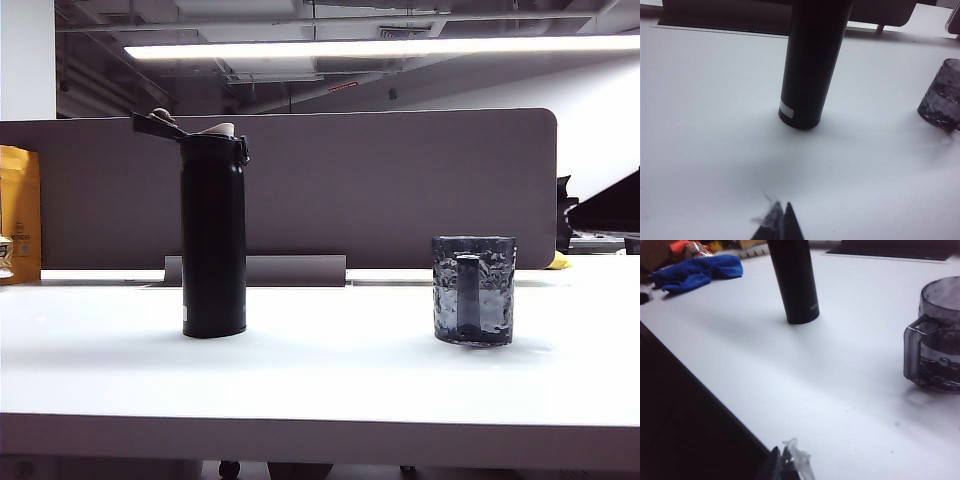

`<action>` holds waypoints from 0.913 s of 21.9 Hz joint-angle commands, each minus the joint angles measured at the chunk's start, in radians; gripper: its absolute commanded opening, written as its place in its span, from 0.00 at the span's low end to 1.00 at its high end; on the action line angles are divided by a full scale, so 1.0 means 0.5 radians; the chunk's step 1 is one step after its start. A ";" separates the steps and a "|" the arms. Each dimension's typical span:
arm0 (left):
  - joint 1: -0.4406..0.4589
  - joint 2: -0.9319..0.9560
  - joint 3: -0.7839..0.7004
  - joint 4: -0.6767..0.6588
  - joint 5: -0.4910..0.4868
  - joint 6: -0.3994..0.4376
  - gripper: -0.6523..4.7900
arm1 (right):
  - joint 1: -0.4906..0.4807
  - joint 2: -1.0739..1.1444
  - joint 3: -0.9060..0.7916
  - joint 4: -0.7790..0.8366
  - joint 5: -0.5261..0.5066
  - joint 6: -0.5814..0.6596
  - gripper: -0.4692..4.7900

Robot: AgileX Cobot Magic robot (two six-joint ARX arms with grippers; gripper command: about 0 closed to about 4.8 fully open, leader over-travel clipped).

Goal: Pick up the black thermos, pour some water into the cup, then place the black thermos back on the table.

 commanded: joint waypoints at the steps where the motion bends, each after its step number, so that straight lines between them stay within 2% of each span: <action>1: -0.001 0.002 -0.008 0.008 0.036 -0.001 0.11 | 0.004 -0.150 -0.010 -0.188 0.057 0.006 0.07; 8: -0.001 0.002 -0.008 -0.004 0.053 0.000 0.11 | 0.005 -0.365 -0.010 -0.240 0.041 0.028 0.07; 15: 0.024 -0.031 -0.008 -0.002 0.057 0.000 0.11 | -0.021 -0.363 -0.010 -0.230 0.029 0.028 0.07; 17: 0.100 -0.031 -0.008 -0.005 0.077 0.000 0.11 | -0.128 -0.363 -0.010 -0.228 0.026 0.028 0.07; 19: 0.230 -0.031 -0.008 -0.005 0.077 0.001 0.11 | -0.349 -0.363 -0.010 -0.228 0.019 0.028 0.07; 20: 0.335 -0.031 -0.008 -0.005 0.076 0.001 0.11 | -0.539 -0.363 -0.010 -0.228 0.019 0.028 0.07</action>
